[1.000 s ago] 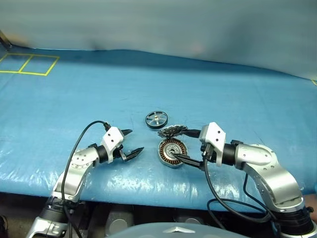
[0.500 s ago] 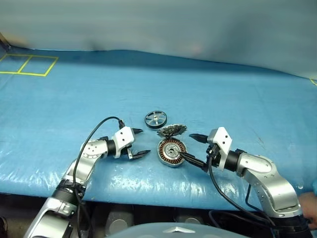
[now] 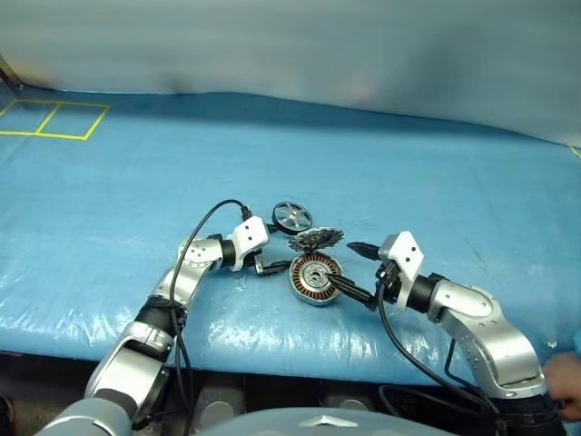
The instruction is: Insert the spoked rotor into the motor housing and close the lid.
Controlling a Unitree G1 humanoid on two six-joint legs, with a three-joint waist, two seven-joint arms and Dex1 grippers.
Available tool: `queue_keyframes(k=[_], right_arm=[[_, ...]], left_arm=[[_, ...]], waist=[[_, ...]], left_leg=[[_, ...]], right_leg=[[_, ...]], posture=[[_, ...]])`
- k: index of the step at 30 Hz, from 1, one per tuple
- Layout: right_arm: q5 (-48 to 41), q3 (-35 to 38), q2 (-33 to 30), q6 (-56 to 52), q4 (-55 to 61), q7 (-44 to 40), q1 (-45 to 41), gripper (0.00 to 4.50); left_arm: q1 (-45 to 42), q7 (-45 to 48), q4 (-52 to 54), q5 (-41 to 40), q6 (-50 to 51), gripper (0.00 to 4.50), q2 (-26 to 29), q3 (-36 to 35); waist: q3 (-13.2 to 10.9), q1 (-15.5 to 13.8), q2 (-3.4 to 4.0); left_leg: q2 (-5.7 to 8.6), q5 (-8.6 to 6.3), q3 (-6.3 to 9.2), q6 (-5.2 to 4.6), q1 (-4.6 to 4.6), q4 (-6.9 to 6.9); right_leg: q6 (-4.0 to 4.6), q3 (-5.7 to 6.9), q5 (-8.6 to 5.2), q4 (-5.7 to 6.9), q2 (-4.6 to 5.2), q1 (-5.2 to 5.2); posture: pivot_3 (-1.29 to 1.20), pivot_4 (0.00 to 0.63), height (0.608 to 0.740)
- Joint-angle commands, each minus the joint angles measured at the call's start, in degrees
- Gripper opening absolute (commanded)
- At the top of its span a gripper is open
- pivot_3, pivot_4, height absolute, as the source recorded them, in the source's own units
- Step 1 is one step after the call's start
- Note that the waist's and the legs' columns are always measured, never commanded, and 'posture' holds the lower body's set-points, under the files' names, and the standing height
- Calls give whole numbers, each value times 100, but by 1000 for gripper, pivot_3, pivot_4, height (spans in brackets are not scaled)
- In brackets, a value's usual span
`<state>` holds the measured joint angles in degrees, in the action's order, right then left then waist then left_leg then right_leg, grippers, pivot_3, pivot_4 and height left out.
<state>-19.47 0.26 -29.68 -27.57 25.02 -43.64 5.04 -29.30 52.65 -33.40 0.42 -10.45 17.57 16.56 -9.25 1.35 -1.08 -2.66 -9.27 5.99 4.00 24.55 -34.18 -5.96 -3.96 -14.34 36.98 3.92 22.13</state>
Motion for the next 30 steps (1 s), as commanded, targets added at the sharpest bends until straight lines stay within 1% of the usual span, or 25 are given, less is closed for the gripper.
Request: queue_keyframes(k=[1,8,13,21,24,28,30], right_arm=[[-72,60,9,165,136,66,29,4381],[-75,60,3,213,150,146,75,4381],[-63,60,8,239,147,202,99,4381],[-29,27,13,263,126,286,101,4381],[-25,27,6,264,129,304,115,4423],[24,-29,23,284,80,328,90,4423],[34,-49,29,283,66,335,62,4423]], left_arm=[[-243,-87,-426,214,-198,4500,-121,77],[-559,-196,-1088,384,-509,4500,-341,84],[-776,-213,-1527,408,-652,4500,-613,96],[-966,-55,-1884,471,-682,4500,-797,110],[-937,25,-1886,489,-636,3887,-775,114],[-846,33,-1838,592,-624,2570,-653,164],[-808,30,-1798,613,-623,2570,-578,181]], waist=[[0,-6,0],[1,-12,2],[2,-32,2],[2,-39,3],[2,-39,4],[3,-30,4],[3,-19,4]], left_leg=[[1,1,1,-2,0,0],[2,2,4,-2,-8,-3],[6,3,7,-4,-8,-9],[8,3,10,-4,-7,-7],[8,3,10,-4,-7,-7],[8,3,11,-4,-8,-7],[8,4,11,-6,-11,-8]], right_leg=[[-1,0,1,0,0,-2],[-2,0,2,-1,0,-13],[-3,0,2,-2,0,-20],[-6,1,4,-4,0,-20],[-6,1,4,-4,0,-20],[-6,1,4,-3,0,-21],[-4,1,4,-2,0,-23]], posture=[[0,150,740],[0,150,740],[0,150,740],[0,150,740],[0,150,740],[0,150,740],[0,150,740]])
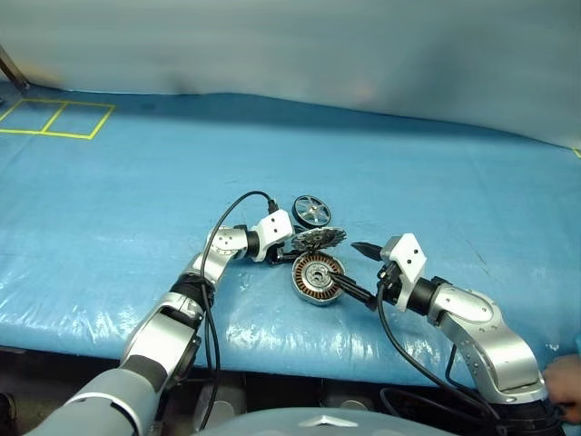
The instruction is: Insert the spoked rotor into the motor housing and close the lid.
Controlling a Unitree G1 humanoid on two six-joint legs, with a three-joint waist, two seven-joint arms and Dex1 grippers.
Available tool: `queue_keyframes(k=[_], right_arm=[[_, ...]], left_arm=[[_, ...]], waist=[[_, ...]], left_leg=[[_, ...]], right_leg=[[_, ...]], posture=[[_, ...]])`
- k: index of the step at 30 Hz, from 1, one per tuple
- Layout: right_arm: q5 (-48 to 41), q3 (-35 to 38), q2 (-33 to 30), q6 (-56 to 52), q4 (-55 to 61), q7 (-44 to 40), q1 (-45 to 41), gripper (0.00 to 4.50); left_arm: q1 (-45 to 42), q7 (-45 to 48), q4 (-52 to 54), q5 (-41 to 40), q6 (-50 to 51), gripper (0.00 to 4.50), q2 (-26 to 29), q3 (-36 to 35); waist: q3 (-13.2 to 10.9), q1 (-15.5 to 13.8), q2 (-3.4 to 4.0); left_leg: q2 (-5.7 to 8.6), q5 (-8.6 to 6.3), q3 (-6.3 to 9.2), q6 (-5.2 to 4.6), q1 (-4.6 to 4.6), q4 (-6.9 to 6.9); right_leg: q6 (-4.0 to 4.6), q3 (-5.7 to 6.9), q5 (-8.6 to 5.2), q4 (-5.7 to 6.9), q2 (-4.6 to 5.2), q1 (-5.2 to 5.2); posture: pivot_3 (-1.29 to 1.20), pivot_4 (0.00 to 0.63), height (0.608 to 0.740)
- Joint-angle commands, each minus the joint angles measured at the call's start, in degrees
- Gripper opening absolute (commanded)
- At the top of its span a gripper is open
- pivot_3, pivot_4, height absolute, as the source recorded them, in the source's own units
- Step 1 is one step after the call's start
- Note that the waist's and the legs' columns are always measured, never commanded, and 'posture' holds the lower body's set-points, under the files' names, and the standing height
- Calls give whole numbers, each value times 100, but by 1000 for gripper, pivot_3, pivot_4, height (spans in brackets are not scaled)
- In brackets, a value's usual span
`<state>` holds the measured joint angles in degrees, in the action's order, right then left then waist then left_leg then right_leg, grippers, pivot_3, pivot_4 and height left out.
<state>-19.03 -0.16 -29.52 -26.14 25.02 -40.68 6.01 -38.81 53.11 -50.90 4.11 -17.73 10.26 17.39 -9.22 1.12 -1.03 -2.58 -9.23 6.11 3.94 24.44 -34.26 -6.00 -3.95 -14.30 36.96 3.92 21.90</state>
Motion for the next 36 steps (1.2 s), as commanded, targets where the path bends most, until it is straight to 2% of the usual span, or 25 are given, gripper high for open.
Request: queue_keyframes(k=[1,5,8,11,19,23,26,29,36], right_arm=[[-7,-12,15,144,56,40,-46,4423],[12,-29,11,172,-9,54,-109,4423],[25,-37,1,210,-72,52,-162,4423],[50,-69,3,243,-142,49,-220,4423],[84,-147,-39,306,-238,32,-320,4423],[106,-181,-38,329,-291,21,-358,4423],[121,-195,-41,348,-308,22,-372,4423],[152,-203,-46,367,-315,40,-365,4423],[198,-157,-45,374,-243,80,-267,4423]], left_arm=[[158,-25,-25,243,110,2570,181,94],[239,-83,93,215,147,2570,342,14],[358,-117,209,170,175,2002,485,-59],[496,-198,365,180,195,1060,608,-83],[785,-308,721,26,320,1060,780,-301],[839,2,866,-222,583,1060,730,-378],[758,28,857,-208,656,1604,598,-312],[619,-34,697,-151,671,2527,460,-277],[292,-55,236,46,504,2527,219,-148]], waist=[[0,10,0],[2,71,4],[4,106,7],[7,112,11],[12,104,19],[12,107,20],[12,99,20],[12,75,20],[12,1,20]], left_leg=[[0,1,0,-2,-1,0],[-1,2,0,-3,-4,2],[-2,2,0,-3,-7,5],[-4,2,0,-3,-13,6],[-4,3,0,-5,-21,8],[-4,3,-1,-5,-21,10],[-4,3,-1,-5,-21,10],[-4,3,-1,-4,-20,12],[-3,3,-1,-4,-16,9]], right_leg=[[1,0,1,0,0,0],[2,0,2,1,0,0],[3,0,3,1,-2,-2],[5,-1,4,2,-3,-5],[7,-2,4,2,-3,-11],[7,-2,4,2,-4,-11],[8,-2,4,1,-4,-11],[8,-2,3,-2,-3,-11],[8,-1,3,-6,-3,-10]], posture=[[0,150,740],[0,150,740],[0,150,740],[0,150,740],[0,150,740],[0,150,740],[0,150,740],[0,150,740],[0,150,740]])
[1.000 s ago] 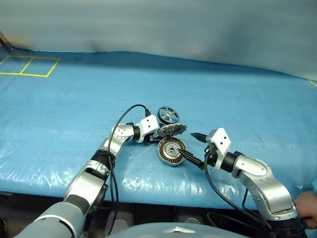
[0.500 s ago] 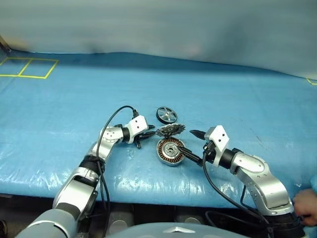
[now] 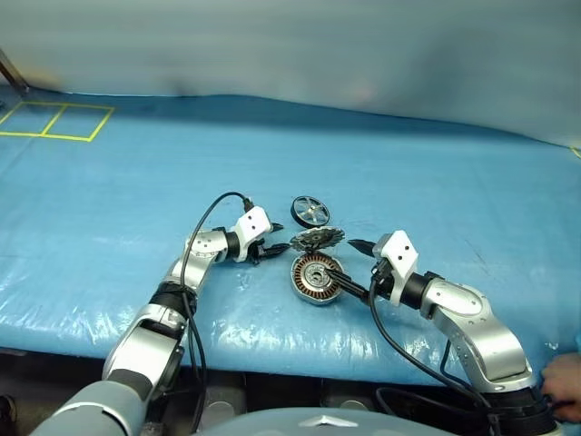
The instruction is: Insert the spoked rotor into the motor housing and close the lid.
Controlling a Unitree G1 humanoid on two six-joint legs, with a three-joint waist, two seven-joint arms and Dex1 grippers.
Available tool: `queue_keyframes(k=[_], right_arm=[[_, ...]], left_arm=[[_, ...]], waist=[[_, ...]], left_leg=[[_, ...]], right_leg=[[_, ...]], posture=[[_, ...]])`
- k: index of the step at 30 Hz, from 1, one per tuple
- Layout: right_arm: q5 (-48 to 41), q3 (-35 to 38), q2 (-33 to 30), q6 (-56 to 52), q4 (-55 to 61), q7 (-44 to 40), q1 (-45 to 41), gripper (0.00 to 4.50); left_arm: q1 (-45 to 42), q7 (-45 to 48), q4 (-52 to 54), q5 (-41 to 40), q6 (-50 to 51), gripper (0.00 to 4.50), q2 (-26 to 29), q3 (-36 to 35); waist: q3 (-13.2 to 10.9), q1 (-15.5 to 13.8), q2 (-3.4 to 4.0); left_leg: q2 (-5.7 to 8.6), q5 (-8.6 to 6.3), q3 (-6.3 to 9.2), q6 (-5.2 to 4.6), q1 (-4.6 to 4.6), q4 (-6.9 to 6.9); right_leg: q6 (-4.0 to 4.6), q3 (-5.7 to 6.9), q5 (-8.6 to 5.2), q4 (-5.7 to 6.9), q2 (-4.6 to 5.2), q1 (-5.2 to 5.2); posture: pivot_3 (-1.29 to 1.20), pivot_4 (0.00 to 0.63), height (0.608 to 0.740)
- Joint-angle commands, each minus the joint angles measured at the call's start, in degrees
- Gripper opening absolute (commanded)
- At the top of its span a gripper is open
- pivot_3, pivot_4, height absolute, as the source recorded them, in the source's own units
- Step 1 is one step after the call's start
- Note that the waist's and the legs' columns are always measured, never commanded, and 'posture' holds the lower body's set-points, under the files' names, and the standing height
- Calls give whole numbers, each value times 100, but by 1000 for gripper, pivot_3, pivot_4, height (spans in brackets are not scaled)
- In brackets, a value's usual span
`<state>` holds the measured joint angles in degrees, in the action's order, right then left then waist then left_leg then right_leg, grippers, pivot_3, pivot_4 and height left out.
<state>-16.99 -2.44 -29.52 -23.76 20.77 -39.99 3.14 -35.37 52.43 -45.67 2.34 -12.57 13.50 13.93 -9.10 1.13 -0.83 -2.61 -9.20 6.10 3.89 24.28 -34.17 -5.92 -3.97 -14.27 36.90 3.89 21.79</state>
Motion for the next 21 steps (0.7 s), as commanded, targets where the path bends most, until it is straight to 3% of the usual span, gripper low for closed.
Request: queue_keyframes(k=[1,21], right_arm=[[-2,73,-44,137,187,15,34,4423],[49,82,-12,160,267,82,168,4423]], left_arm=[[-108,19,-365,242,-37,2527,-147,221],[-667,-49,-1255,526,-258,2527,-611,318]], waist=[[0,-3,0],[0,-35,0]], left_leg=[[0,0,0,0,0,0],[1,0,1,0,9,-2]], right_leg=[[0,0,0,0,0,0],[-1,1,0,-2,0,5]], posture=[[0,150,740],[0,150,740]])
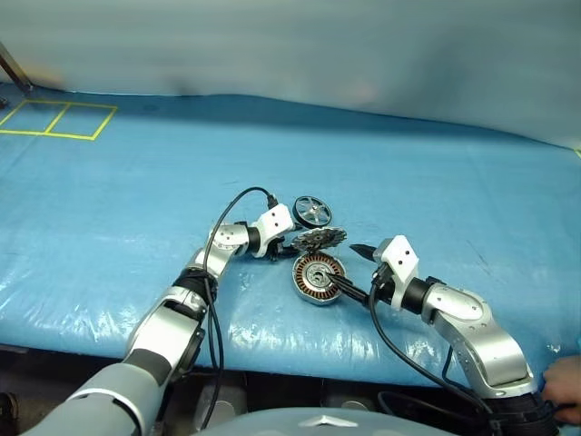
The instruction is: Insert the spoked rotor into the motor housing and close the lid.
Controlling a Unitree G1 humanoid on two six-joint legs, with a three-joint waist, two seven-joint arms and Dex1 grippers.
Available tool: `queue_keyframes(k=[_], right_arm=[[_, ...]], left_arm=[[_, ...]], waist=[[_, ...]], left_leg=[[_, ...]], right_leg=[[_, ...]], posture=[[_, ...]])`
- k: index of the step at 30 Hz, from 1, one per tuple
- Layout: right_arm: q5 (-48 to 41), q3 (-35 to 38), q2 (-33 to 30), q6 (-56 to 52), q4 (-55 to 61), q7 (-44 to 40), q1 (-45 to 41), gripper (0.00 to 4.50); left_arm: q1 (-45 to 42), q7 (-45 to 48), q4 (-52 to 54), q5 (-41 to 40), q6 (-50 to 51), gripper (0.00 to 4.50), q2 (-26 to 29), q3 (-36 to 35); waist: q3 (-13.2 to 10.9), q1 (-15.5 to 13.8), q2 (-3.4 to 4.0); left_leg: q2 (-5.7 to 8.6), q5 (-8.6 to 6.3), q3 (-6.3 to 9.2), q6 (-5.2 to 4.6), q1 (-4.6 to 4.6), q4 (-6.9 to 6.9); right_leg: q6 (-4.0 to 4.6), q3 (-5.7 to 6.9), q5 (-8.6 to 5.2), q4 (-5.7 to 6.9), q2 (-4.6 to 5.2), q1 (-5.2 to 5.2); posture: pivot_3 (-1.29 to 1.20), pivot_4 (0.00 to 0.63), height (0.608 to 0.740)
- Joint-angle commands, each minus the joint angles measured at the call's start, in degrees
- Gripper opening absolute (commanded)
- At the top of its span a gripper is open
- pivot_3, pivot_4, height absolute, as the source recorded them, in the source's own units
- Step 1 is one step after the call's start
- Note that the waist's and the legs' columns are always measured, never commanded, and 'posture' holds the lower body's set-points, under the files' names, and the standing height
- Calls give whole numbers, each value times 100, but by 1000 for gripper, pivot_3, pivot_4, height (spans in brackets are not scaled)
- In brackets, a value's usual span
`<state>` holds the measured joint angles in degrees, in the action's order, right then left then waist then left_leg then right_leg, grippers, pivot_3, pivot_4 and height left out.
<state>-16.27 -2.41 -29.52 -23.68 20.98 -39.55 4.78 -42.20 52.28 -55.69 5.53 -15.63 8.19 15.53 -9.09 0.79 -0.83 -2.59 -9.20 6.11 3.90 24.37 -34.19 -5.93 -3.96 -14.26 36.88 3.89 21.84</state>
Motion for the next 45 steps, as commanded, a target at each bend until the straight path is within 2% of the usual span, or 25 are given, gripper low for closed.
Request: queue_keyframes(k=[1,12,18,28,37,41,45], right_arm=[[-22,82,-9,154,248,43,9,4423],[-20,65,8,206,250,124,31,4423],[-22,71,4,214,243,141,37,4423],[-29,64,16,219,199,137,-13,4423],[-103,195,36,491,19,20,66,4423],[-157,203,69,919,-78,-216,165,4423],[-472,161,8,843,-131,-609,231,4423]], left_arm=[[2,-33,-277,208,42,2527,-98,151],[-122,-154,-609,271,65,2527,-221,136],[-80,-168,-630,337,63,654,-185,174],[192,-280,-269,279,-135,640,184,60],[1619,132,1959,-337,125,640,1465,-464],[2256,490,3124,-713,669,640,1906,-587],[2972,1040,4711,-1365,1662,640,2389,-620]], waist=[[0,-1,0],[1,-7,-1],[1,5,0],[2,90,1],[9,253,15],[9,217,17],[5,195,22]], left_leg=[[0,0,0,0,0,0],[1,0,1,0,2,-2],[1,0,2,0,1,-4],[1,0,2,0,-2,-2],[-10,1,2,0,-28,38],[-10,0,0,2,-29,39],[-13,-2,-2,4,-28,41]], right_leg=[[0,0,0,0,0,0],[-1,0,0,0,0,0],[0,0,0,1,0,-1],[-1,0,1,2,0,-1],[15,-1,-8,7,-6,-3],[19,-2,-11,3,-6,-5],[26,-3,-15,3,-6,-3]], posture=[[0,150,740],[0,150,740],[0,150,740],[0,150,740],[0,150,740],[0,150,740],[0,150,740]])
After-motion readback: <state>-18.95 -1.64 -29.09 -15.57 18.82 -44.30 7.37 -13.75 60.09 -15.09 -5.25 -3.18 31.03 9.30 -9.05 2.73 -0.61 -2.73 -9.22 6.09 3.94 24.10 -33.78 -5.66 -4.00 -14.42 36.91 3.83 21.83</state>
